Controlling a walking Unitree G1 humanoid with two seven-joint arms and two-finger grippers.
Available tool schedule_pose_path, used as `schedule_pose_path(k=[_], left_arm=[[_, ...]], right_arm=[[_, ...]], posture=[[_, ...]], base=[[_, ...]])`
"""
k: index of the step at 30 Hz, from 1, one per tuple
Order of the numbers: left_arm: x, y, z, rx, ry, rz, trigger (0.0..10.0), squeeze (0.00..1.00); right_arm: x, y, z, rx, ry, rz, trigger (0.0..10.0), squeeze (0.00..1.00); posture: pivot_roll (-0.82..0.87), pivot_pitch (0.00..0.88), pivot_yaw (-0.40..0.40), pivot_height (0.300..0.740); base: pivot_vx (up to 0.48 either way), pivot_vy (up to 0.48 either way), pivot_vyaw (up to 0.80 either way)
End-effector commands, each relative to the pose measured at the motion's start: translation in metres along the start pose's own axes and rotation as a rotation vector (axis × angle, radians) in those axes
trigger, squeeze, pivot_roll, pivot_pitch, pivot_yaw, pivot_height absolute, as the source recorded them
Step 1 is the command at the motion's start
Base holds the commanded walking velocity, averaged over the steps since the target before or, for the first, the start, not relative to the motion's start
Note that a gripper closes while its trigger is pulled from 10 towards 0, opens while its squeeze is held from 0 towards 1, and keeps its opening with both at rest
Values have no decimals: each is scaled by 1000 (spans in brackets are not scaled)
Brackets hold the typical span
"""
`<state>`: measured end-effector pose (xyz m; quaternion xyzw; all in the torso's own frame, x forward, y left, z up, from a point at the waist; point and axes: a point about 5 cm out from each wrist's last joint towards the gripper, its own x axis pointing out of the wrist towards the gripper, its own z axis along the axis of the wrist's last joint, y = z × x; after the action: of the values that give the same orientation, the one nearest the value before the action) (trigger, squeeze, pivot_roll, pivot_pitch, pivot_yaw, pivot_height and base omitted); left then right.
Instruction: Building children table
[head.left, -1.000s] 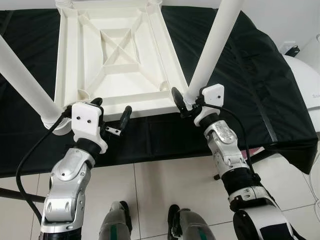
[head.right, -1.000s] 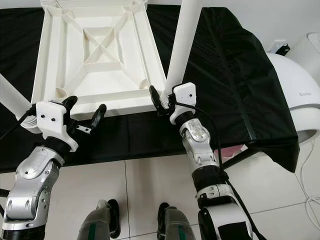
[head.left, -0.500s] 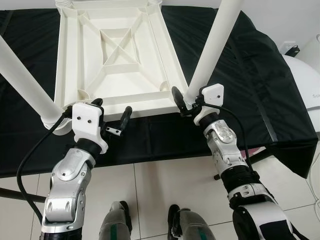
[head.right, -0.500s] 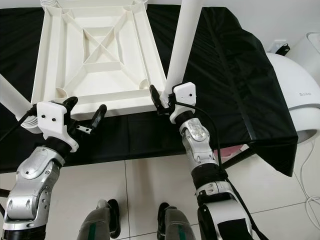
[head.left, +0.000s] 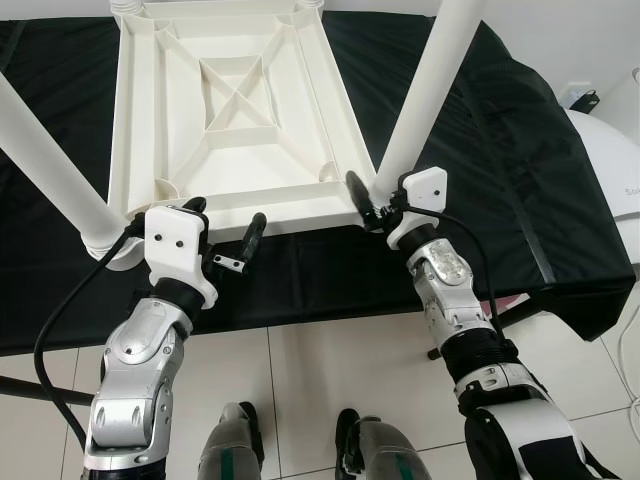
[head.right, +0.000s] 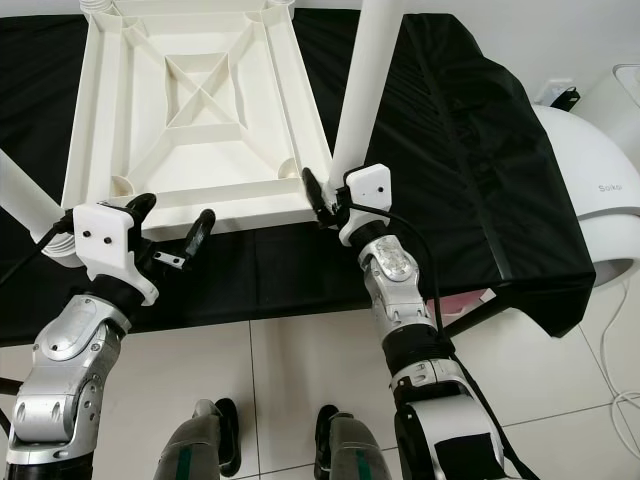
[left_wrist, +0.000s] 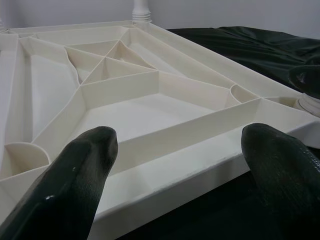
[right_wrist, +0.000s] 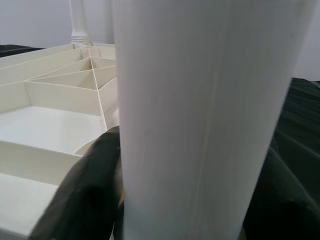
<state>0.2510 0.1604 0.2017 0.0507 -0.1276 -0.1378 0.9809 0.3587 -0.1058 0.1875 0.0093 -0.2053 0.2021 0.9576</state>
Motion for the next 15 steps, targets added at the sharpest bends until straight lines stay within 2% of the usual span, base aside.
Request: schedule_pose_path(k=[1,11,12,13,14,15], left_arm=[[-3,1,-1,4,13,66,10000,0],[-3,2,0,6,12,73,10000,0],[-4,2,0,6,12,73,10000,0],[-4,2,0,6,12,73,10000,0],[-4,2,0,6,12,72,10000,0],[-4,2,0,6,12,72,10000,0]], right_arm=[[-1,2,-3,-2,7,17,0,0],[0,5,-4,-2,1,26,0,0],[0,5,-4,-2,1,26,510,0],[0,5,-4,-2,1,26,510,0],[-1,5,-4,-3,3,26,10000,0],[-1,5,-4,-3,3,26,10000,0]], posture=[[63,236,-64,740],[70,231,-69,740],[71,228,-69,740],[71,228,-69,740],[70,227,-68,740],[70,227,-68,740]], base=[[0,0,0],[0,0,0],[0,0,0],[0,0,0],[0,0,0],[0,0,0]])
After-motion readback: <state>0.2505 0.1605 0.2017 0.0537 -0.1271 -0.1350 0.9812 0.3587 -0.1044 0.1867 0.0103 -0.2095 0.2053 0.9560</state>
